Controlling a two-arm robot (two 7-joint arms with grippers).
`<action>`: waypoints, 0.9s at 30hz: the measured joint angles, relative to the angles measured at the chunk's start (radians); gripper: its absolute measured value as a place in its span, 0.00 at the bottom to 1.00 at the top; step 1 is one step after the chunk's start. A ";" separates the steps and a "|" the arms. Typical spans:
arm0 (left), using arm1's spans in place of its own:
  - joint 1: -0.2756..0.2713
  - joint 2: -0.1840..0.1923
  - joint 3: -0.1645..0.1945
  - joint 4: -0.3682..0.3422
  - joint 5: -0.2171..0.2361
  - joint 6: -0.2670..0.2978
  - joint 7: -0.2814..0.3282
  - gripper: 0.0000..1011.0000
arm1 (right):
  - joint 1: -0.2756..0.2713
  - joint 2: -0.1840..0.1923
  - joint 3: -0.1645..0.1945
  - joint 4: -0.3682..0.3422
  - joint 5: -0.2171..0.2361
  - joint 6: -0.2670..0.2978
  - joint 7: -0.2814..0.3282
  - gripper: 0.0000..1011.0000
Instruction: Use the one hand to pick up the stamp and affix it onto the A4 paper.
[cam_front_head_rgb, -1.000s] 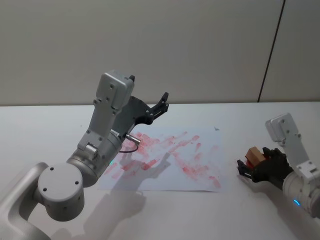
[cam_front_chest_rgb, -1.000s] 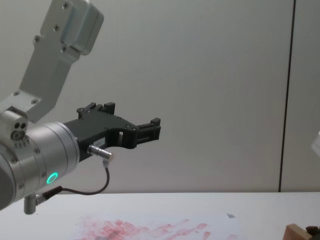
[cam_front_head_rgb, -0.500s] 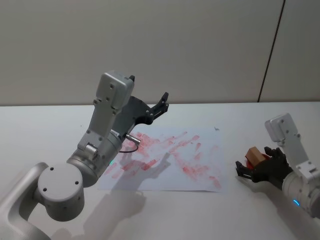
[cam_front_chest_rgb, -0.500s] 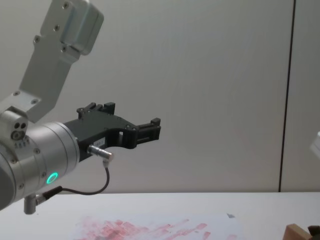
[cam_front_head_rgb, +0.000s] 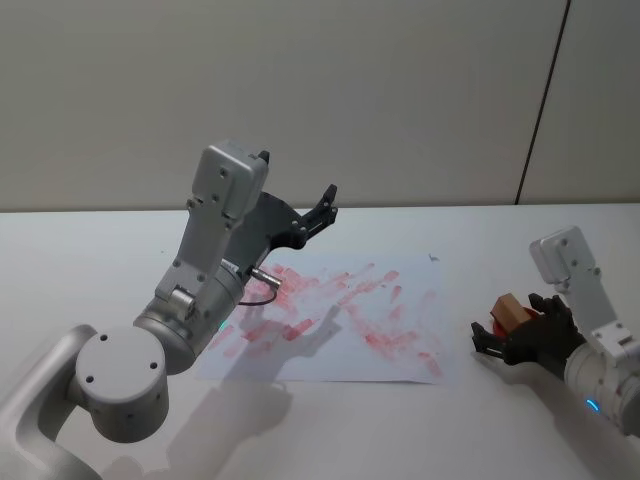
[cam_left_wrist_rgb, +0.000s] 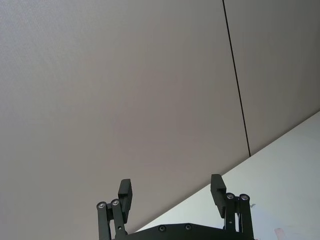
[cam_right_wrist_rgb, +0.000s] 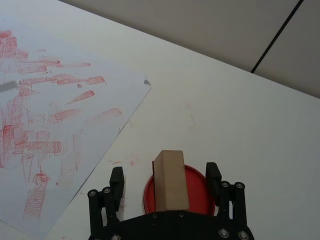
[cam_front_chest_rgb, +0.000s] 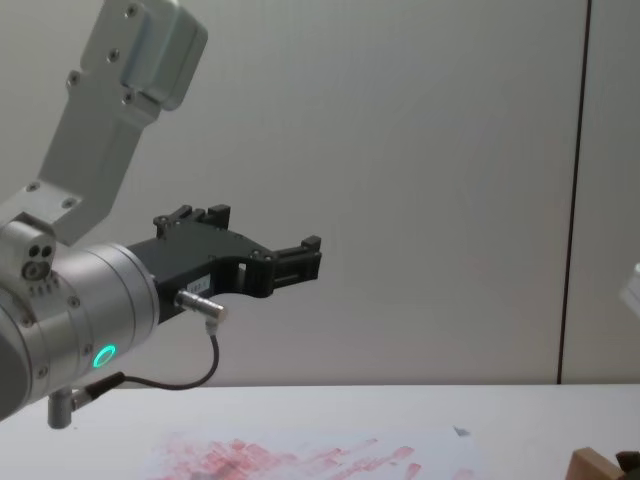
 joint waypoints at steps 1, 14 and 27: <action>0.000 0.000 0.000 0.000 0.000 0.000 0.000 0.99 | 0.000 0.000 0.000 0.000 0.000 0.000 0.000 0.99; 0.000 0.000 0.000 0.000 0.000 0.000 0.000 0.99 | -0.017 0.007 0.007 -0.035 0.036 -0.058 -0.017 0.99; 0.000 0.000 0.000 0.000 0.000 0.000 0.000 0.99 | -0.068 0.027 0.028 -0.135 0.139 -0.227 -0.071 0.99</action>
